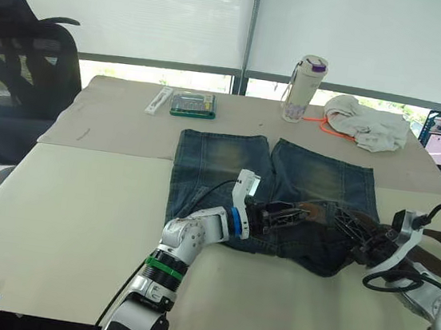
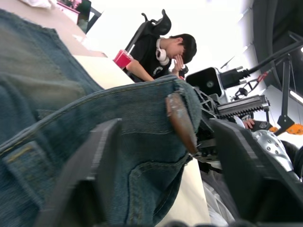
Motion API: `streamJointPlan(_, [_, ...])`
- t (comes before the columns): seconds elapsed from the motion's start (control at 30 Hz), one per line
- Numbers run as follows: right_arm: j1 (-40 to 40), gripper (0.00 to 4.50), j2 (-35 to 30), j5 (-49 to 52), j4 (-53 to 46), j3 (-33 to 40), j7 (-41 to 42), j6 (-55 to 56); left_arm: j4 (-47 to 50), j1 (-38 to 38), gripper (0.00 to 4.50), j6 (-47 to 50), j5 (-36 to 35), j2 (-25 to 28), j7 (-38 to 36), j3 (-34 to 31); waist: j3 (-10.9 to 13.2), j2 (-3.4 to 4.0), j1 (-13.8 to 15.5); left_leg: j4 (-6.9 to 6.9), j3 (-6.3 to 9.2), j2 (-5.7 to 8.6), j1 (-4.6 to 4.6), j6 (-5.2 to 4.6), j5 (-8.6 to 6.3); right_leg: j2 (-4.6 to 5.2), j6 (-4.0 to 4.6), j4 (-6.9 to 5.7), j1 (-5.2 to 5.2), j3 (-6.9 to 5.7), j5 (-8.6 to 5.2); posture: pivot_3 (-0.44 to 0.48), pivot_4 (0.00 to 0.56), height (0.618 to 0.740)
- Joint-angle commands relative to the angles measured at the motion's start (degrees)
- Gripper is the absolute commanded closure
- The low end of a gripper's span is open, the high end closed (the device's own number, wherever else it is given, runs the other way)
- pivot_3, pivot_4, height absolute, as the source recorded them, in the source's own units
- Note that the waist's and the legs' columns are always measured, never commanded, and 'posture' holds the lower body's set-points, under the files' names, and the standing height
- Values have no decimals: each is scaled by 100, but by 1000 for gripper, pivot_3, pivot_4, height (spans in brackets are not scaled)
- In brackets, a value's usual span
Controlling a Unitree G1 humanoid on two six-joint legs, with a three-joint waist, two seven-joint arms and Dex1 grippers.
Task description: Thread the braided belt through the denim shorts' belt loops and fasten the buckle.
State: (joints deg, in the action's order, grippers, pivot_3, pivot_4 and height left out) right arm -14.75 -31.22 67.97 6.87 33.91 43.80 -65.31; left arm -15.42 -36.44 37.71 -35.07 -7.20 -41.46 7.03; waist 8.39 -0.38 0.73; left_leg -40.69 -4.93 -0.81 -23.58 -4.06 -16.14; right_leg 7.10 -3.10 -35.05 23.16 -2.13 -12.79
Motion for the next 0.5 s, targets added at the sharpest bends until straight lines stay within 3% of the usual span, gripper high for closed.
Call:
streamJointPlan(0.03, [-7, 4500, -73, 17, -214, -32, 177, 218, 320, -29, 2930, -59, -200, -445, -71, 53, 0, 0, -2, 0, 0, 0, 0, 0, 0, 0, 0, 0, 0, 0, 0, 0, 150, 737])
streamJointPlan(0.2, [20, 4500, -119, 3, -196, -85, 302, 319, 214, -35, 4464, -348, -111, -447, 32, 71, 0, 0, -1, 0, 0, 0, 0, 0, 0, 0, 0, 0, 0, 0, 0, 0, 150, 737])
streamJointPlan(0.27, [32, 3670, -174, -105, -109, -46, 311, 455, 117, -88, 4500, -441, -23, -397, 75, 95, 0, 0, -2, 0, 0, 0, 0, 0, 0, 0, 0, 1, 0, 0, 0, 0, 150, 737])
streamJointPlan(0.33, [136, 3195, -312, -199, -38, 75, 312, 568, 8, -147, 4500, -513, 38, -339, 141, 82, 0, 0, 8, 0, 0, 0, 0, 0, 0, 0, 0, 1, 0, 0, 0, 0, 150, 737])
streamJointPlan(0.37, [199, 2549, -392, -195, 21, 182, 327, 596, -68, -182, 4500, -567, 95, -314, 186, 67, 0, 0, 10, 0, 0, 1, 0, 0, 0, 1, 0, 1, 0, 0, 0, 0, 150, 737])
streamJointPlan(0.5, [617, 1209, -703, 29, 88, 646, 447, 490, -446, -295, 4500, -856, 462, -222, 303, 145, 1, -1, 67, -1, 0, 5, -2, -4, -3, 6, 0, 4, -2, 0, 0, 0, 150, 737])
